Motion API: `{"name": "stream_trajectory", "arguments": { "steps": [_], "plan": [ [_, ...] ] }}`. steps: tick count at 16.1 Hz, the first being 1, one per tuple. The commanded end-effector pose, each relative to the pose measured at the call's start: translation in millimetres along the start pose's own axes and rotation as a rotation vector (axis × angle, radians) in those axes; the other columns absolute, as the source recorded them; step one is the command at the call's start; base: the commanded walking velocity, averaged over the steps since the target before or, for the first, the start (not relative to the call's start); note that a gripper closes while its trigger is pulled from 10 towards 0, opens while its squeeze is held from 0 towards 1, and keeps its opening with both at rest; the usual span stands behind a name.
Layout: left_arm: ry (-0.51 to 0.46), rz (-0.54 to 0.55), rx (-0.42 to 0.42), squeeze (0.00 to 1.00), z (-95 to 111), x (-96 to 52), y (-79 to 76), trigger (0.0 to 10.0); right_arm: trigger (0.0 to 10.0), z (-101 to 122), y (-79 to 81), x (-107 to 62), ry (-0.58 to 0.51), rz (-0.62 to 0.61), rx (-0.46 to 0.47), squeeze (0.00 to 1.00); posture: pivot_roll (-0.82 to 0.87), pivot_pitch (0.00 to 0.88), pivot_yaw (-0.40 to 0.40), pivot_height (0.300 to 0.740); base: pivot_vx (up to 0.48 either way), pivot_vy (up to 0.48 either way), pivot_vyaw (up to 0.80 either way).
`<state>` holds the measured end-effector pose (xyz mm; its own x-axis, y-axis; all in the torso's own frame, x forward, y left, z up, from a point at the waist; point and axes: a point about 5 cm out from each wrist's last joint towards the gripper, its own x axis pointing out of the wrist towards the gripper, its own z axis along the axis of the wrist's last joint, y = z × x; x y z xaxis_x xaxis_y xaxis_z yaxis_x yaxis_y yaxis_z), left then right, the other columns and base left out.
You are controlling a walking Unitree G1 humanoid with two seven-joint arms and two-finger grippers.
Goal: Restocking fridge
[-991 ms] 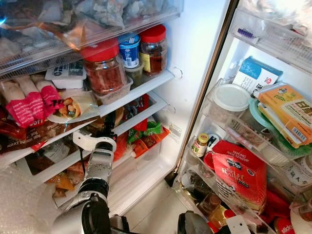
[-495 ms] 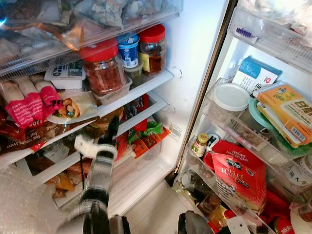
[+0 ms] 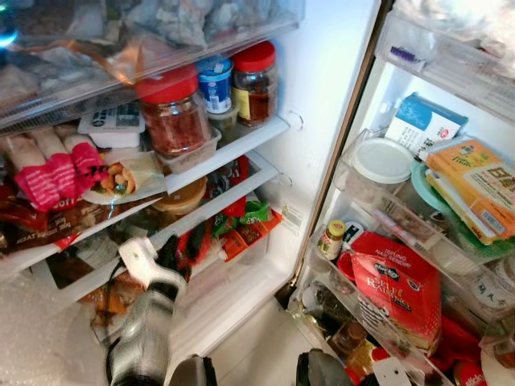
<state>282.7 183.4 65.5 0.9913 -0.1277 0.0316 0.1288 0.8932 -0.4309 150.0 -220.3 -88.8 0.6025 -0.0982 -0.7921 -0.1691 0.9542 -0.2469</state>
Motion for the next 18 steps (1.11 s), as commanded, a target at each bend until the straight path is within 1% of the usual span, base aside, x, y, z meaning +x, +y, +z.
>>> {"name": "stream_trajectory", "arguments": {
  "steps": [1,2,4,5,6,7,10,12,13,15,18],
  "plan": [
    [0.02,-0.003,0.137,0.0,-0.9,-6.5,-0.8,10.0,10.0,-7.1,1.8,-2.1,0.019,0.001,-0.002,0.0,-0.12,0.099,-0.02,0.646,0.0,0.0,0.0],
    [0.031,0.013,0.192,0.0,-4.1,-12.6,1.8,10.0,10.0,-6.4,3.1,-1.8,0.018,0.004,-0.004,0.0,-0.11,0.092,-0.016,0.646,0.0,0.0,0.0],
    [0.045,0.069,0.286,0.0,-7.4,-20.1,8.2,10.0,10.0,-5.6,4.4,-1.5,0.018,0.006,-0.004,0.0,-0.12,0.084,-0.013,0.646,0.0,0.0,0.0],
    [0.052,0.064,0.321,0.0,-9.2,-21.6,7.2,10.0,10.0,-5.3,4.7,-1.3,0.018,0.006,-0.003,0.0,-0.12,0.079,-0.01,0.646,0.0,0.0,0.0],
    [0.051,0.064,0.318,0.0,-10.3,-21.8,6.5,10.0,10.0,-5.0,4.9,-1.2,0.018,0.006,-0.002,0.0,-0.12,0.075,-0.006,0.646,0.0,0.0,0.0],
    [0.067,0.084,0.34,0.0,-14.6,-16.9,6.9,10.0,10.0,-4.9,5.4,-1.1,0.021,0.005,0.003,0.0,-0.13,0.067,0.0,0.646,-0.27,0.0,0.0],
    [0.075,0.101,0.323,0.0,-17.3,-15.9,8.1,10.0,10.0,-5.3,6.3,-1.1,0.024,0.006,0.009,0.0,-0.14,0.056,0.008,0.646,-0.311,0.0,0.0],
    [0.075,0.153,0.264,0.0,-18.7,-17.0,13.6,10.0,10.0,-5.7,9.4,-1.1,0.029,0.01,0.018,0.0,-0.14,0.048,0.012,0.646,-0.309,0.0,0.0],
    [0.074,0.153,0.271,0.0,-18.5,-16.7,14.1,10.0,10.0,-5.5,10.5,-1.0,0.03,0.011,0.018,0.0,-0.14,0.047,0.013,0.646,-0.304,0.0,0.0],
    [0.091,0.139,0.316,0.0,-21.3,-17.5,14.8,10.0,10.0,-5.5,14.9,-0.8,0.035,0.017,0.025,0.0,-0.14,0.041,0.019,0.646,-0.306,0.0,0.0],
    [0.1,0.145,0.292,0.0,-24.6,-17.7,14.2,10.0,10.0,-5.9,14.9,-0.9,0.038,0.017,0.028,0.0,-0.14,0.043,0.019,0.646,-0.298,0.0,0.0]
  ]
}}
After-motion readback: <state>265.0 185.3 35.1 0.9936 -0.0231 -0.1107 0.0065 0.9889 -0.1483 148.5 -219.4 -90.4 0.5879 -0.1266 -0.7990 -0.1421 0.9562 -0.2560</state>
